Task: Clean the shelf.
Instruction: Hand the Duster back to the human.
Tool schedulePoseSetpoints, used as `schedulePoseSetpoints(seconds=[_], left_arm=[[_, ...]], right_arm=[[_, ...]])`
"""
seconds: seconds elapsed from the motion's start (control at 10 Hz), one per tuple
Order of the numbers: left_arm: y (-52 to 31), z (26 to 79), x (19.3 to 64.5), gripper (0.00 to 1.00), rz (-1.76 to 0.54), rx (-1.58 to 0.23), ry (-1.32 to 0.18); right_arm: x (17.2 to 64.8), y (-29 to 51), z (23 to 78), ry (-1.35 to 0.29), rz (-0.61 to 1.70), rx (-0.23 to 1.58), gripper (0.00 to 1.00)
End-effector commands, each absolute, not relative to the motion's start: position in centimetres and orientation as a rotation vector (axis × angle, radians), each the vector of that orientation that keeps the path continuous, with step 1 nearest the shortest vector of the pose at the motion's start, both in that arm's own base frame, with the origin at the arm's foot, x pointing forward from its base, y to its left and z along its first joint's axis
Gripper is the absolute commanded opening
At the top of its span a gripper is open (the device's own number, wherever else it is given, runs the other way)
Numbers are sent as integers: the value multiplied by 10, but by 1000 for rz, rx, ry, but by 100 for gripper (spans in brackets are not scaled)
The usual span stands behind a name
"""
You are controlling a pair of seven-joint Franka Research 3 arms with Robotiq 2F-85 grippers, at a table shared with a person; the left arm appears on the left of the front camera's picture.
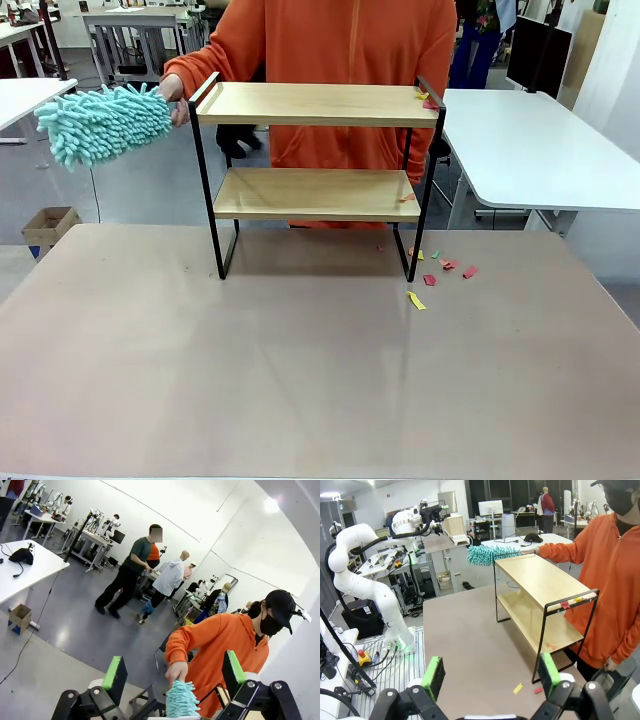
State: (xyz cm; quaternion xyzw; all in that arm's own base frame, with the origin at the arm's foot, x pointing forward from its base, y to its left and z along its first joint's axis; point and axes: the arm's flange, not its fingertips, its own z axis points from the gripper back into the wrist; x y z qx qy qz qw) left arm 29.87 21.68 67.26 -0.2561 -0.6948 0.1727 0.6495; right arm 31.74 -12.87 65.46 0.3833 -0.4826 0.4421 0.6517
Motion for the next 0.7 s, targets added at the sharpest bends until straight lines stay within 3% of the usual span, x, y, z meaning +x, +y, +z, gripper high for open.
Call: schedulePoseSetpoints(seconds=[0.0,0.6], left_arm=[[214,668,298,100,396,-576,-1585],[214,668,298,100,396,-576,-1585]], right_arm=[[318,-129,659,-1119,1011,880,100],[318,-129,659,-1119,1011,880,100]])
